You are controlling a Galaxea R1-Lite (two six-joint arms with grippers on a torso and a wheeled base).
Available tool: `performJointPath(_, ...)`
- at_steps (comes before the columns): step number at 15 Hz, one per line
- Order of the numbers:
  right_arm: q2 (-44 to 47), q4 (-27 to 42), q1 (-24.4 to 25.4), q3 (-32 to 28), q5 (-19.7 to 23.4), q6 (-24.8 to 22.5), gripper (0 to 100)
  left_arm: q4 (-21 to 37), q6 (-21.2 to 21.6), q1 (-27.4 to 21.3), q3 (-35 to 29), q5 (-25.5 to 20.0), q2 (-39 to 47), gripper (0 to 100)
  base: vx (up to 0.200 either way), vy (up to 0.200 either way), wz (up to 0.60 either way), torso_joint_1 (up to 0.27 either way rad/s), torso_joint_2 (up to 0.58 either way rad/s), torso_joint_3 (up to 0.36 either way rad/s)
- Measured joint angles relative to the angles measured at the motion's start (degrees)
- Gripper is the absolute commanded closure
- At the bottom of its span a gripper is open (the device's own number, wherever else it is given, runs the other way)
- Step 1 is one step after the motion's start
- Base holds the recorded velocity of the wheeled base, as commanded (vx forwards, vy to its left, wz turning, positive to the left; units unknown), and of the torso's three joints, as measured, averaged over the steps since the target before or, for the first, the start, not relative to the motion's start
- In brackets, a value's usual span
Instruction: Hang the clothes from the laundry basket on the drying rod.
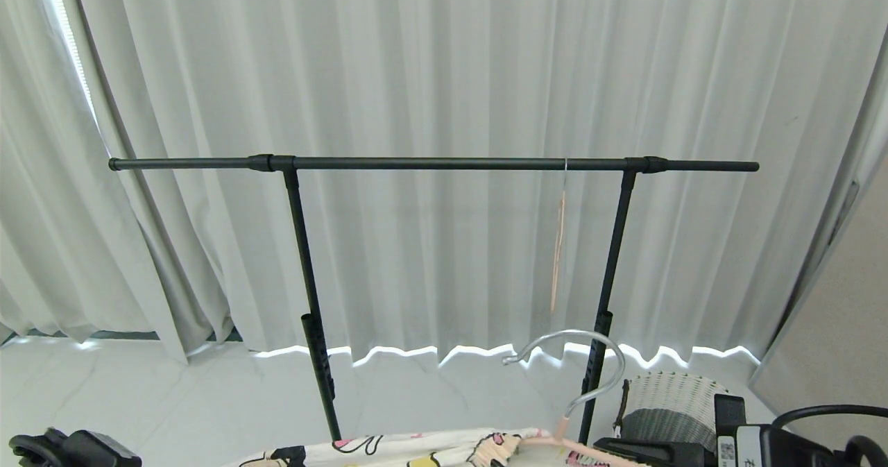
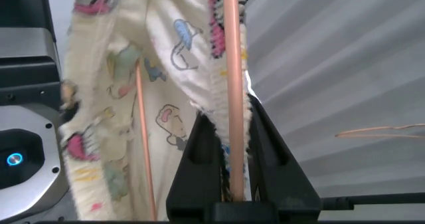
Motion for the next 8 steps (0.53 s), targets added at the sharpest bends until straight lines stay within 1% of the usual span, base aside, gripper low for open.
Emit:
performJointPath(3,-0.76,-0.09,-0.05,-0.06,0.02,1.01,100,0.05,0.77,2.39,1.18,0.73,1.15,100,0.000,0.000,0.00,0.000,0.00,0.000)
performJointPath(7,-2.35,-0.12,-0.71,-0.24,-0.09,2.40,100,-0.13,0.99,6.13,0.20,4.84,5.28,100,0.000,0.000,0.00,0.000,0.00,0.000)
performJointPath(8,-2.71,-0.09,-1.18,-0.35,-0.11,2.60,100,-0.17,1.57,6.67,-0.52,4.97,6.33,100,0.000,0.000,0.00,0.000,0.00,0.000)
